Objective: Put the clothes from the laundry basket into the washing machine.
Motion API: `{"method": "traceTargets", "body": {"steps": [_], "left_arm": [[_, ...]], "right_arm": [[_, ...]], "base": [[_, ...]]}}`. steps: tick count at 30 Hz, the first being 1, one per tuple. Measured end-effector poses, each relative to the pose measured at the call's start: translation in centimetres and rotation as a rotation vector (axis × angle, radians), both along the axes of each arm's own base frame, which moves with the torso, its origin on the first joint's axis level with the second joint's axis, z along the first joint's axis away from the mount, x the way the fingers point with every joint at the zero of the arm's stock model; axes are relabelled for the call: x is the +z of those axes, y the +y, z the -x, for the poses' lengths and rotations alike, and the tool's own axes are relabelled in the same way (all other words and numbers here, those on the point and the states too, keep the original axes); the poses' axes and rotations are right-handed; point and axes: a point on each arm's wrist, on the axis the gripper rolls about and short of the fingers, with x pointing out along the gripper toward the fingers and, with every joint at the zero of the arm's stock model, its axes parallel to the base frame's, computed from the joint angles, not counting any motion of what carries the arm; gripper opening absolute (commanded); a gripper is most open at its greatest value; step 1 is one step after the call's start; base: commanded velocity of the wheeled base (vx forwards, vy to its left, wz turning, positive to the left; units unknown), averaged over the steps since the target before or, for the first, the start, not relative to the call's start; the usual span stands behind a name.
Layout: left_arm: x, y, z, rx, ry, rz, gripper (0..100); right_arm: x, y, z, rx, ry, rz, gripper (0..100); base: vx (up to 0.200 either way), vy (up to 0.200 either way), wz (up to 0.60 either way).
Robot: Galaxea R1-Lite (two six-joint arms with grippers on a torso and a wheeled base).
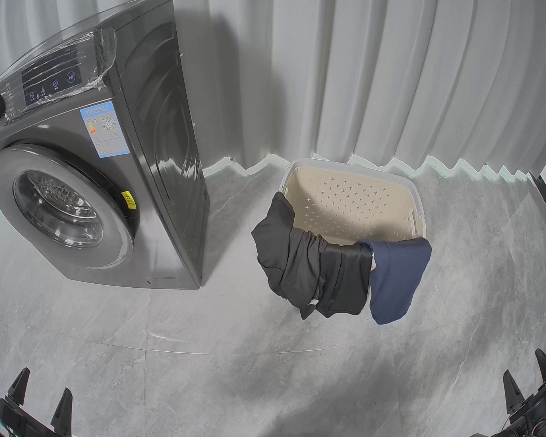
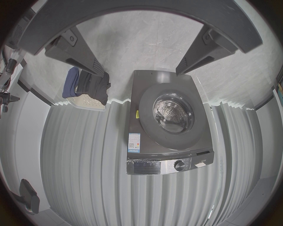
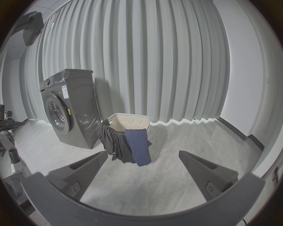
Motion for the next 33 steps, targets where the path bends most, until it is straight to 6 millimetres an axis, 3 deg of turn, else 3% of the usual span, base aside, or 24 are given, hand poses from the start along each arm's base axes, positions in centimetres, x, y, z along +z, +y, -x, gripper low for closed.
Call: {"method": "traceTargets", "body": {"steps": [25,33], "left_arm": [[0.0,0.0,0.0,-0.001,0.0,0.001,100],[0.0,0.0,0.0,0.0,0.0,0.0,100]], "right_arm": [[-0.01,0.0,0.0,0.0,0.001,0.001,100],[0.0,0.0,0.0,0.001,0.0,0.001,100]], "base": [[0.0,-0.2,0.0],[0.0,0.0,0.0]]}}
